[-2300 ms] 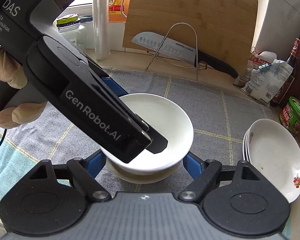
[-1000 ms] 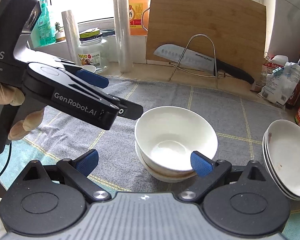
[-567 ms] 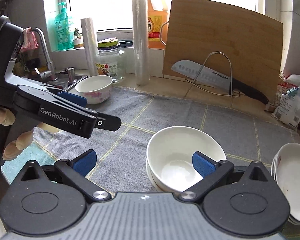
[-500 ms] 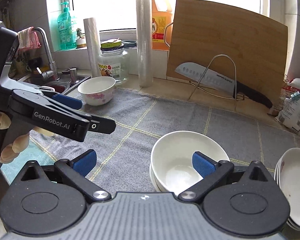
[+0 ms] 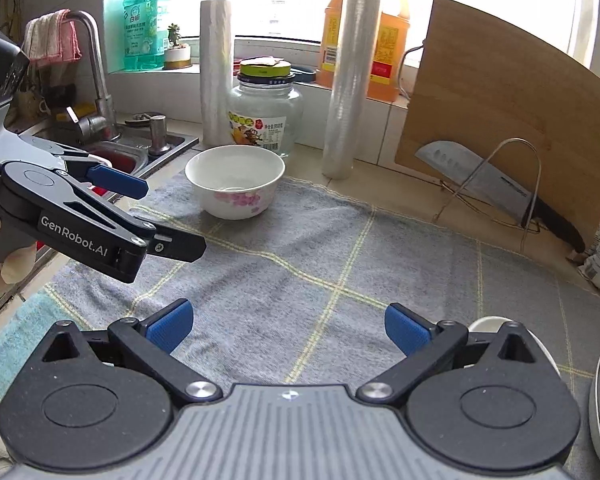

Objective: Organize plates and bowls
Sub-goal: 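Move the left tool to the white bowl beside the glass jar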

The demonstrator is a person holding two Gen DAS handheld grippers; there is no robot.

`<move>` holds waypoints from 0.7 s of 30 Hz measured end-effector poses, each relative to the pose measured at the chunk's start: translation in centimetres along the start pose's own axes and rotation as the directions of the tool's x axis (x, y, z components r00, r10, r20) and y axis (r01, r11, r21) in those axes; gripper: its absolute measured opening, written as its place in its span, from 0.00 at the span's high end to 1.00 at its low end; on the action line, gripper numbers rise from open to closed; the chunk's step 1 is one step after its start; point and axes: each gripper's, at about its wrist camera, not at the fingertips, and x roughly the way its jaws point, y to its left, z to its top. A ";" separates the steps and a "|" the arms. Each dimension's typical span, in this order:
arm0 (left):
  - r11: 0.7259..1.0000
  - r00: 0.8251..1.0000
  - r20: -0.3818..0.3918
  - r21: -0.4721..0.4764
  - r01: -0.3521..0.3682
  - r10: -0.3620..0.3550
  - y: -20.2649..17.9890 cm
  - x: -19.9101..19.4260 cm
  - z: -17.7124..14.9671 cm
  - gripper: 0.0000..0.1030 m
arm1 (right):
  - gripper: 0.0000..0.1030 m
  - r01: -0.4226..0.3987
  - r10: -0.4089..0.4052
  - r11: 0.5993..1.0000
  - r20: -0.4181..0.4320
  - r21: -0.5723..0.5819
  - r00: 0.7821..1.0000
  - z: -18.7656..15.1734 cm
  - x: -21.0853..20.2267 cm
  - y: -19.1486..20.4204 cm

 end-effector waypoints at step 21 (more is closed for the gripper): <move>0.998 0.998 -0.006 -0.008 0.055 -0.055 6.5 3.8 3.9 0.03 | 0.00 -0.089 0.087 0.995 -0.057 -0.033 0.995 3.6 8.9 2.3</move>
